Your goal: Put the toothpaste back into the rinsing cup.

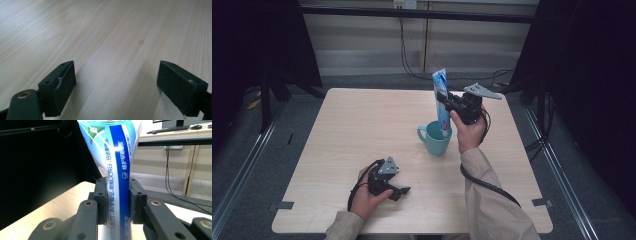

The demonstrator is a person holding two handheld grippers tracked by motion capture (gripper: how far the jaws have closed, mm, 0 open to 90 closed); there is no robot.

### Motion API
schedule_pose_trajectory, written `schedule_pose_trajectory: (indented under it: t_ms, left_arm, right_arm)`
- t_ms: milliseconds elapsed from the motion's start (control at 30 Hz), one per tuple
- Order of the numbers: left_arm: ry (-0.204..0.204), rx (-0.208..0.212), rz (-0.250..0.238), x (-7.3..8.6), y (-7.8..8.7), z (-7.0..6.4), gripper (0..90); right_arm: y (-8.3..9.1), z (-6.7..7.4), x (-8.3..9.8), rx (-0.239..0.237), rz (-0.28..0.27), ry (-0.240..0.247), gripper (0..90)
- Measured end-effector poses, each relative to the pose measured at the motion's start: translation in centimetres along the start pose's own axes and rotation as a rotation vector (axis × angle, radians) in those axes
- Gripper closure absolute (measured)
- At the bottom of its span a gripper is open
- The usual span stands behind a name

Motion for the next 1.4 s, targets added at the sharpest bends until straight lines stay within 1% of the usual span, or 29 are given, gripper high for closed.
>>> schedule_pose_trajectory:
  t_ms: [567,667,900,1400]
  left_arm:
    - [0.003,0.0,0.0,0.0,0.0,0.0,15.1]
    - [0.003,0.001,0.0,0.0,0.0,0.0,15.1]
    - [0.003,0.001,0.002,0.0,0.0,0.0,15.1]
    - [0.002,0.002,0.004,0.0,0.0,0.0,15.1]
  right_arm:
    - [-0.6,-0.1,1.5,-0.004,0.023,0.001,72.6]
    - [-0.5,-0.1,1.7,-0.004,0.03,0.006,72.6]
    - [-0.4,-0.2,2.4,-0.003,0.043,-0.005,72.6]
    - [0.0,-0.2,3.7,-0.007,0.08,0.001,73.0]
Point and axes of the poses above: each handheld gripper's, and its own axes: y roughly backward along the jaws, x roughly out of its underside, z roughly to its left, the point moved 9 cm from there along -y, roughly forward along the jaws, and after that the axes turned 12 degrees about -x, right-handed, at the moved point
